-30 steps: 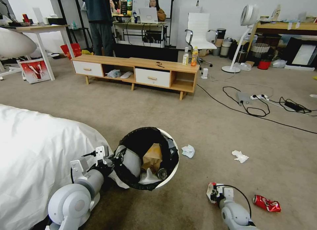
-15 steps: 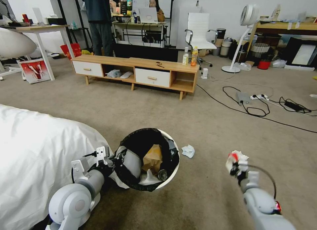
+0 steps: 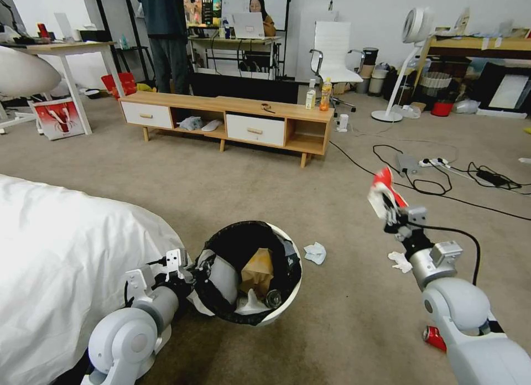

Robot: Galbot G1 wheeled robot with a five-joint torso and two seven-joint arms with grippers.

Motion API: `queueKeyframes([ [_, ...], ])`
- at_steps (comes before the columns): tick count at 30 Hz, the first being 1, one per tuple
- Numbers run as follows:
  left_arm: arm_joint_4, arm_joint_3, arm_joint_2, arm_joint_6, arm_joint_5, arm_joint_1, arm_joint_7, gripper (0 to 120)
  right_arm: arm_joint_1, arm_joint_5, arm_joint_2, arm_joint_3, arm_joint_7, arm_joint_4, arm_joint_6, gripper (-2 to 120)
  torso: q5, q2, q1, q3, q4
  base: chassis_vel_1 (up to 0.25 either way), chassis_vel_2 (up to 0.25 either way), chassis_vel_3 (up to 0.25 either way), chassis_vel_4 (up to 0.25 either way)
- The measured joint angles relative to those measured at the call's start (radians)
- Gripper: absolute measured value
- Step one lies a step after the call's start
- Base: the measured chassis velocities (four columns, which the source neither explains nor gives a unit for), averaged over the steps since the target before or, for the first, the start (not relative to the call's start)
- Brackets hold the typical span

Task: Pick up the trash bin and place the garbage on the floor into it.

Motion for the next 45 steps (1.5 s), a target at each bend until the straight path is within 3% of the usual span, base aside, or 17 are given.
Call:
queueKeyframes([
  [3,0.002,0.023,0.011,0.01,-0.04,-0.001,-0.026,7,-0.028,0.063,-0.065,-0.035,-0.169,0.075,0.103,0,0.0002,0.0,0.0,0.0,-0.0003,0.0,0.0,0.0,0.0],
  [6,0.003,0.035,0.013,0.014,-0.054,-0.003,-0.035,7,-0.034,0.079,-0.086,-0.045,-0.216,0.099,0.119,0,0.0001,0.0,0.0,0.0,-0.0004,0.0,0.0,0.0,0.0],
  [11,0.012,0.103,0.022,0.025,-0.114,-0.018,-0.07,7,-0.052,0.123,-0.137,-0.096,-0.353,0.15,0.146,0,0.0001,0.0,0.0,0.0,-0.0003,0.0,0.0,0.0,0.0],
  [17,0.054,0.159,0.017,0.02,-0.112,-0.048,-0.067,7,-0.072,0.115,-0.146,-0.192,-0.422,0.13,0.157,0,0.0001,0.0,0.0,0.0,-0.0001,0.0,0.0,0.0,0.0],
  [28,0.071,0.18,0.012,0.012,-0.124,-0.069,-0.06,7,-0.094,0.088,-0.138,-0.303,-0.405,0.056,0.155,0,0.0001,0.0,0.0,0.0,-0.0002,0.0,0.0,0.0,0.0],
  [45,0.052,0.162,0.015,0.011,-0.119,-0.051,-0.057,7,-0.09,0.076,-0.113,-0.36,-0.306,-0.069,0.144,0,0.0001,0.0,0.0,0.0,0.0,0.0,0.0,0.0,0.0],
])
